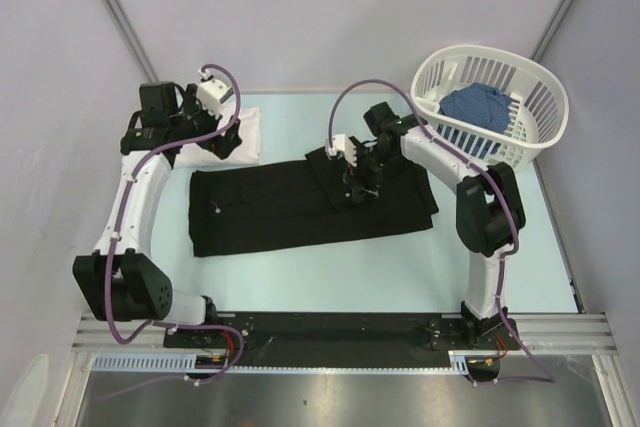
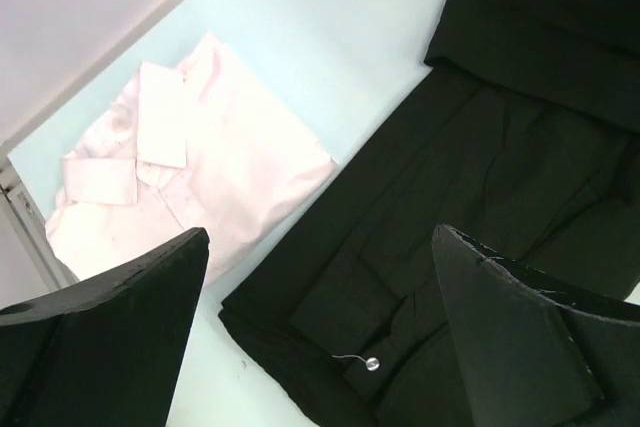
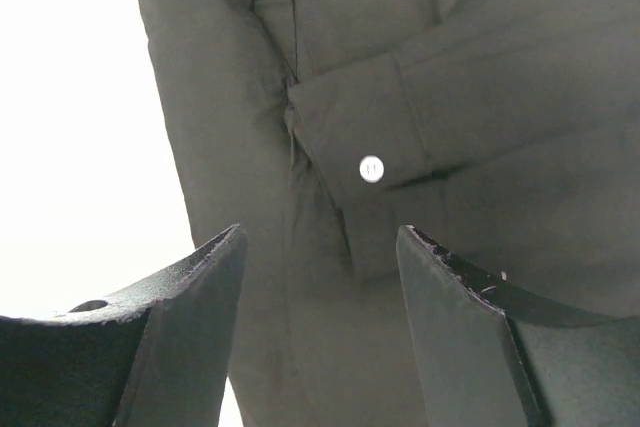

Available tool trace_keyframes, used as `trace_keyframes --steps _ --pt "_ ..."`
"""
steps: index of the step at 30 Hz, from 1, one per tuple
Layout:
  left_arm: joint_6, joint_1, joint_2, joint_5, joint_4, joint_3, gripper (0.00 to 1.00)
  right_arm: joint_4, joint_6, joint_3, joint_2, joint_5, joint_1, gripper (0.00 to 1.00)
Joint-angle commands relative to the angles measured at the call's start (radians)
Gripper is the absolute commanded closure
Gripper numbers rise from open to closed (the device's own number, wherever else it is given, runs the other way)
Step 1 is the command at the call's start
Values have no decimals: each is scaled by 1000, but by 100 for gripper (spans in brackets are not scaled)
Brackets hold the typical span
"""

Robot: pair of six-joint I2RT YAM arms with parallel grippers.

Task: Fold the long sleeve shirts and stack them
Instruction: Fold the shirt

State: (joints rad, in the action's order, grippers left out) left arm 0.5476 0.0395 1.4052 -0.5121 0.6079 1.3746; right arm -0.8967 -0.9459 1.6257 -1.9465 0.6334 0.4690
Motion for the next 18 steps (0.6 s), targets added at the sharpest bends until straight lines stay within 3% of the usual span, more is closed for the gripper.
trace_keyframes --steps 1,13,16,18 --pt "-24 2 5 -49 39 40 1 37 -132 3 -55 -55 17 34" --pt "20 2 -58 -17 53 -25 1 102 -194 -18 -132 -144 65 38" --pt "26 2 -58 -14 61 -26 1 119 -188 -18 -123 -164 71 52" --pt "28 0 -57 -9 61 -25 1 122 -188 -20 -108 -184 80 68"
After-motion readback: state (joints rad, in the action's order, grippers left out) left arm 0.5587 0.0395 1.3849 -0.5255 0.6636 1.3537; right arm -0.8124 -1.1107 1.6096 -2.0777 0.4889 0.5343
